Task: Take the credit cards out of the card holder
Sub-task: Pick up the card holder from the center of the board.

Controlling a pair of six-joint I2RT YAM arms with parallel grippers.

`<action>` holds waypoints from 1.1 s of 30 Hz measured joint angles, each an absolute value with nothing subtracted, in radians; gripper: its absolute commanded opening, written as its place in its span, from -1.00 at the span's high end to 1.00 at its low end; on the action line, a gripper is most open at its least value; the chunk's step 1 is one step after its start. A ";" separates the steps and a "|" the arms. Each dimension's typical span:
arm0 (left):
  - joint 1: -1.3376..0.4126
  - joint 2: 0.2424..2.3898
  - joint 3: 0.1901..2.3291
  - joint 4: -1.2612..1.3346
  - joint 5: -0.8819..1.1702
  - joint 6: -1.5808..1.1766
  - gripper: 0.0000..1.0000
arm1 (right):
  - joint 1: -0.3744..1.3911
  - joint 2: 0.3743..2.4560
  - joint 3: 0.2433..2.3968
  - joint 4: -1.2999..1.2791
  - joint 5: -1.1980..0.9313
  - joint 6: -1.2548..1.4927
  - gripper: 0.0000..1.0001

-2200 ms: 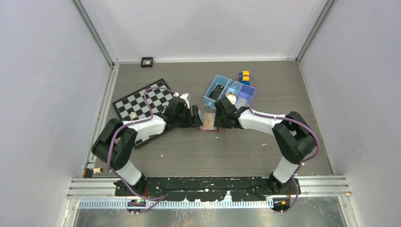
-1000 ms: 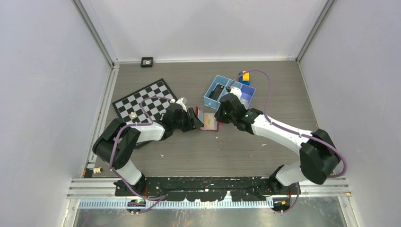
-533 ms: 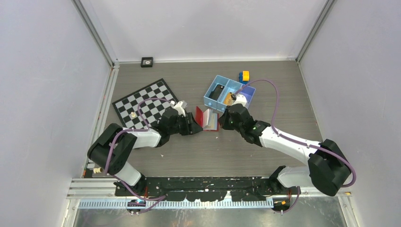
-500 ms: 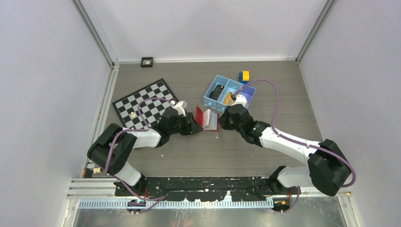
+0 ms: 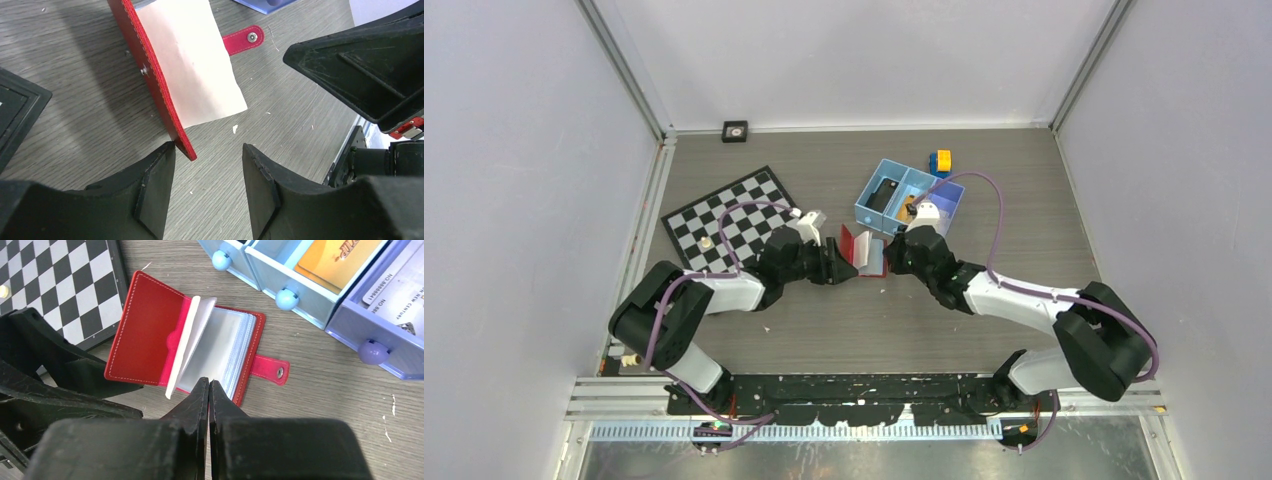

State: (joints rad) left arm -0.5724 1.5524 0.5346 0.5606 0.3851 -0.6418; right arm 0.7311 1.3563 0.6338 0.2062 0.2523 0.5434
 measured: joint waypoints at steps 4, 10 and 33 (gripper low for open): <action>-0.578 1.553 0.549 0.550 0.388 -0.622 -0.08 | 0.731 1.362 0.619 0.249 0.237 0.538 0.86; -0.580 1.570 0.571 0.545 0.377 -0.606 -0.15 | 0.731 1.452 0.661 0.254 0.282 0.532 0.86; -0.580 1.492 0.528 0.519 0.290 -0.533 -0.69 | 0.704 1.637 0.783 0.322 0.075 0.571 0.83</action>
State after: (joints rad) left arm -0.5804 1.4918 0.5278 0.5194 0.2897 -0.5335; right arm 0.7036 1.6375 0.7830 0.3218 0.0750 0.5713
